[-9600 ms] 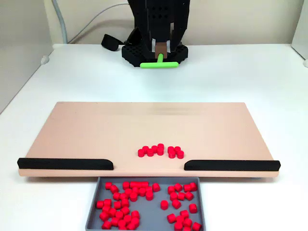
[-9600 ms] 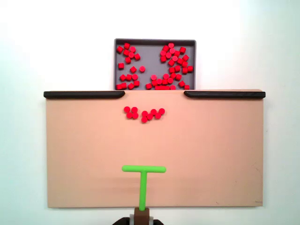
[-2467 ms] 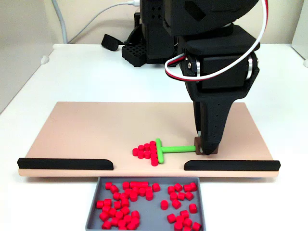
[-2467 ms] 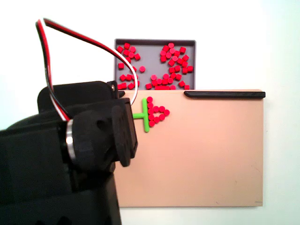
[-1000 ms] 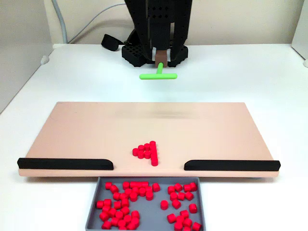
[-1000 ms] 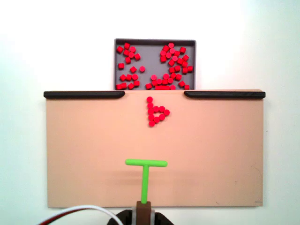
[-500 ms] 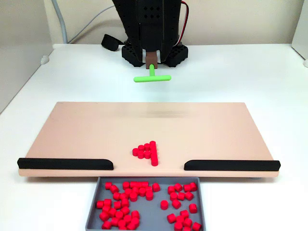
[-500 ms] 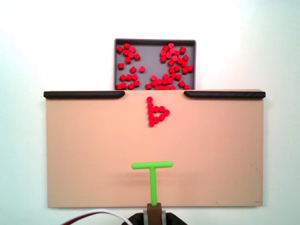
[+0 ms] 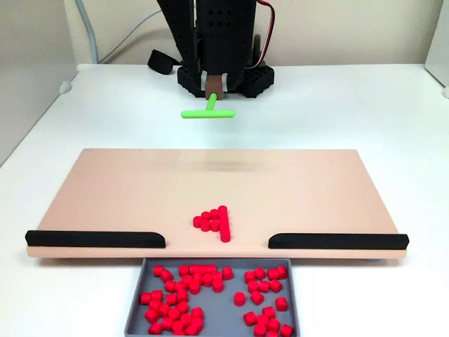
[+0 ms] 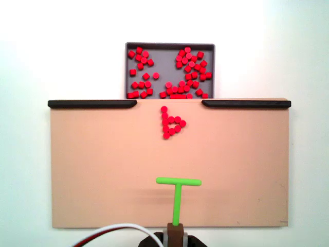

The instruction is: Gather the left side granules

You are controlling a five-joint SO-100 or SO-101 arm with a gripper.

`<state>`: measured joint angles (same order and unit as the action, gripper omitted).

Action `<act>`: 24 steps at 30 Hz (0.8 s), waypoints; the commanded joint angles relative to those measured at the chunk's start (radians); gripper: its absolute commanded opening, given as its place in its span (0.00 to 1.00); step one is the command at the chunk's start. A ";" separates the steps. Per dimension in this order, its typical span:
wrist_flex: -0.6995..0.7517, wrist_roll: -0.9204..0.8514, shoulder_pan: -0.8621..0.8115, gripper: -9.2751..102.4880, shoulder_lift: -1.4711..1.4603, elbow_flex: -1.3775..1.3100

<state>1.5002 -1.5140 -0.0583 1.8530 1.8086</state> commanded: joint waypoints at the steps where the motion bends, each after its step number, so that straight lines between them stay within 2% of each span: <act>1: 0.003 0.008 0.020 0.08 0.043 -0.006; 24: -0.009 0.006 0.018 0.08 0.028 -0.006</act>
<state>1.4956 -1.5125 -0.0337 1.8607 1.8086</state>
